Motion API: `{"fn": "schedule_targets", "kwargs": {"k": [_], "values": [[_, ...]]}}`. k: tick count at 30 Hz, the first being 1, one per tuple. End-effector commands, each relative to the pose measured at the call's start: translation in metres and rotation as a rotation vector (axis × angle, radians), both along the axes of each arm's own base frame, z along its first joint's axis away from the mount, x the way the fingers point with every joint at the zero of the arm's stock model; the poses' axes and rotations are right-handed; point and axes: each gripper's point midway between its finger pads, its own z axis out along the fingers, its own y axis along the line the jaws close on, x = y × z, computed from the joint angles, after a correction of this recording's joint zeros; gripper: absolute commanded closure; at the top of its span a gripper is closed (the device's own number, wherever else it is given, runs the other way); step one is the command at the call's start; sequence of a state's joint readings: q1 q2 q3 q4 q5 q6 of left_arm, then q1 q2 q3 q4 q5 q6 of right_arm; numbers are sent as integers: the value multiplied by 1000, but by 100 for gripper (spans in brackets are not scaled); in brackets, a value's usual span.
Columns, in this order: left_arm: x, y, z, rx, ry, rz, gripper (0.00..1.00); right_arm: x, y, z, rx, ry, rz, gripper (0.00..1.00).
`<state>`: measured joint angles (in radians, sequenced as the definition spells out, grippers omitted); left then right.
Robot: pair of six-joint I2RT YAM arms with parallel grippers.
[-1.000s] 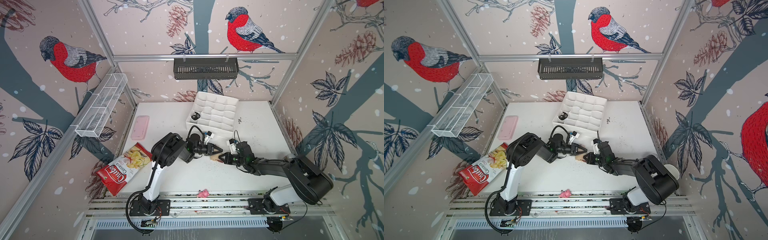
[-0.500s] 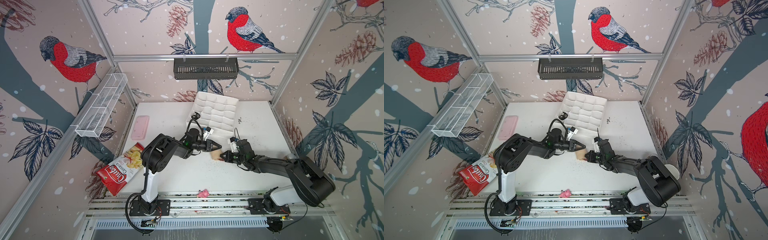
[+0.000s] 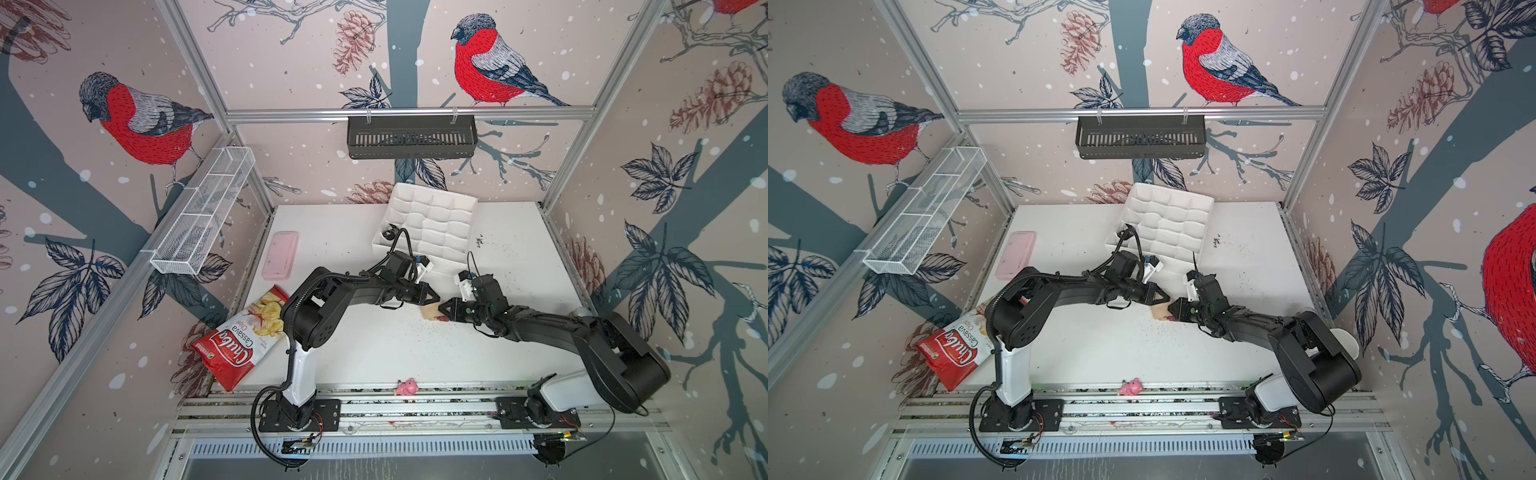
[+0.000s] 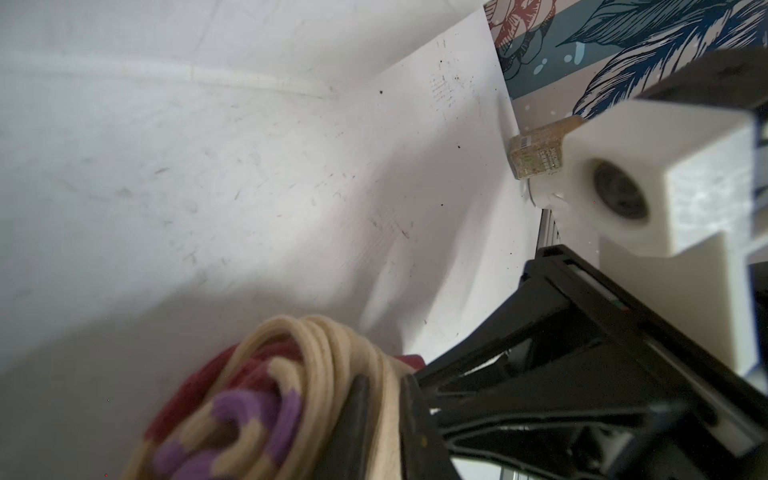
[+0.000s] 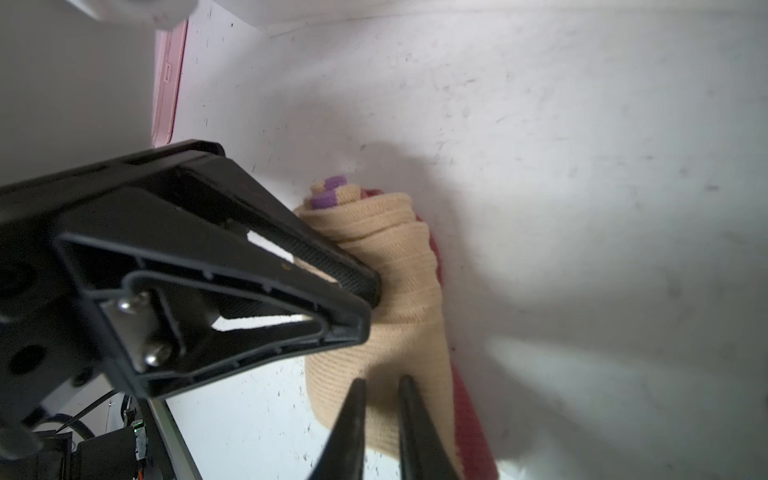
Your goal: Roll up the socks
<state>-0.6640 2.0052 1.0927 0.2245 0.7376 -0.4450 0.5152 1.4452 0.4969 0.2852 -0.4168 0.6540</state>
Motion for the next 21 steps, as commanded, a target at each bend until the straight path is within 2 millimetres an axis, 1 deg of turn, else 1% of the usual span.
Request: {"fn": "schedule_targets", "kwargs": {"k": [1, 4, 6, 8, 10, 13, 16, 21], "values": [[-9, 13, -25, 104, 42, 5, 82, 6, -1, 8, -15, -30, 18, 63], [-9, 13, -25, 103, 39, 3, 82, 15, -10, 16, -53, -61, 4, 49], [-9, 13, -25, 101, 39, 2, 82, 21, -19, 16, -89, -64, -17, 42], [-9, 12, -24, 89, 41, -1, 83, 23, -24, 13, -95, -56, -10, 38], [-8, 11, -24, 76, 47, 1, 82, 23, -23, 8, -100, -35, 18, 37], [-7, 9, -23, 40, 66, 3, 81, 19, -15, 3, -77, -13, 75, 36], [-5, 7, -22, 16, 75, 7, 80, 16, -8, -2, -50, 3, 114, 33], [-5, 9, -18, -25, 81, 10, 80, 17, -4, -10, -1, 39, 104, 33]]}}
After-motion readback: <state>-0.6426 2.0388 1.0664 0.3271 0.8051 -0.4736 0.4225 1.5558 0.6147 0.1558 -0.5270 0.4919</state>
